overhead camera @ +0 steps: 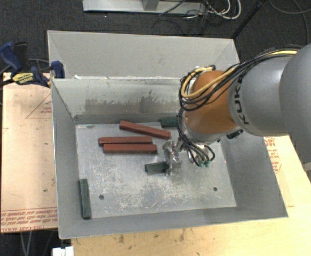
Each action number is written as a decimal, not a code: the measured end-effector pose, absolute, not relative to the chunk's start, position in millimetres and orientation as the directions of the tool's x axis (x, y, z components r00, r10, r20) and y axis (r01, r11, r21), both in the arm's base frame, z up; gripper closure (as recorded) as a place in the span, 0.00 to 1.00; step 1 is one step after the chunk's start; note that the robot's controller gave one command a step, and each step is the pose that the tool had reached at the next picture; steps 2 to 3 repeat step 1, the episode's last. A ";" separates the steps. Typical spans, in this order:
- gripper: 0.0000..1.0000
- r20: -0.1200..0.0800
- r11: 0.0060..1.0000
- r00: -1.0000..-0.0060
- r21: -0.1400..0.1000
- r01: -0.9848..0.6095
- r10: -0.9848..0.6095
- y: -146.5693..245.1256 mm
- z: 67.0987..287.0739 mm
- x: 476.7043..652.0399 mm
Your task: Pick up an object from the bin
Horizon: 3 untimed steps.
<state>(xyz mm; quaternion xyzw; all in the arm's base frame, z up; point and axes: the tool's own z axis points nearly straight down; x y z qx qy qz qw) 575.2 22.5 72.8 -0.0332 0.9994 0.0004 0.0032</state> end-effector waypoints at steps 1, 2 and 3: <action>1.00 -0.008 0.830 -0.830 -0.004 -0.558 -0.558 2.9 220.6 583.4; 1.00 -0.008 0.830 -0.830 -0.004 -0.558 -0.558 2.9 220.6 583.4; 1.00 -0.008 0.830 -0.830 -0.004 -0.558 -0.558 2.9 220.6 583.4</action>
Offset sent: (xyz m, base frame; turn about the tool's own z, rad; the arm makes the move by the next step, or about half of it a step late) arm 0.0062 -0.0198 0.1454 -0.5285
